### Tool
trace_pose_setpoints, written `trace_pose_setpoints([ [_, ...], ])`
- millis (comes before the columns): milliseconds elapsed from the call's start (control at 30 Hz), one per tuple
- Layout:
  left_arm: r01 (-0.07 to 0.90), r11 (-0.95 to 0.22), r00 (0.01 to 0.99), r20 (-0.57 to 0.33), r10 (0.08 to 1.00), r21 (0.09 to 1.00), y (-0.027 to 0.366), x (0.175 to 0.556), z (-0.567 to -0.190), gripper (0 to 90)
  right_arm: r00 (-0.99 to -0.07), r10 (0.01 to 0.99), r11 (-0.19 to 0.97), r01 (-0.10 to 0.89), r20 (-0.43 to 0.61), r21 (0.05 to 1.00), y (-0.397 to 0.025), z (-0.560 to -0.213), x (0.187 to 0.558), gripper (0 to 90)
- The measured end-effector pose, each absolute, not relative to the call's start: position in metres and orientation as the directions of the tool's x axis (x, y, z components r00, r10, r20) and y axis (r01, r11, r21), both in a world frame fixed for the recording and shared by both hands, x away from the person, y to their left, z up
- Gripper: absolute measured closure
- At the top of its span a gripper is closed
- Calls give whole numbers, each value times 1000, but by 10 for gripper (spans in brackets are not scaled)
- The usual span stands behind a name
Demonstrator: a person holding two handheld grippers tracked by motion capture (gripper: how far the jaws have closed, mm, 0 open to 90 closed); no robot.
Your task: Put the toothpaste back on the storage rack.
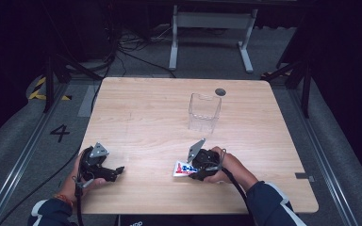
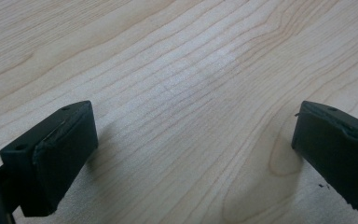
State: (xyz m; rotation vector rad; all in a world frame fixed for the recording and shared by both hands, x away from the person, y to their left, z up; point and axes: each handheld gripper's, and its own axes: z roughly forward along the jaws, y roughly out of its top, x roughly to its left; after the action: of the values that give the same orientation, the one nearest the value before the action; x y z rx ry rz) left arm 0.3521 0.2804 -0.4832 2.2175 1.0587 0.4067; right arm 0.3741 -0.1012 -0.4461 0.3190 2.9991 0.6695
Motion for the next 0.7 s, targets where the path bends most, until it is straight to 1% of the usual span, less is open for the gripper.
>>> trace_pose_setpoints([
  [233,580,-472,628,5,778,664,280,352,-483,6,-974,225,869,208,17,449,-107,-443,376,667],
  [433,576,-475,629,10,777,666,281,352,-483,6,-968,250,854,235,31,464,-112,-442,379,673],
  [667,578,-473,629,6,778,665,281,352,-483,6,-964,263,831,246,37,500,-123,-437,382,685],
  [700,578,-473,629,7,778,665,281,352,-483,6,-961,276,822,253,31,510,-125,-435,381,686],
])
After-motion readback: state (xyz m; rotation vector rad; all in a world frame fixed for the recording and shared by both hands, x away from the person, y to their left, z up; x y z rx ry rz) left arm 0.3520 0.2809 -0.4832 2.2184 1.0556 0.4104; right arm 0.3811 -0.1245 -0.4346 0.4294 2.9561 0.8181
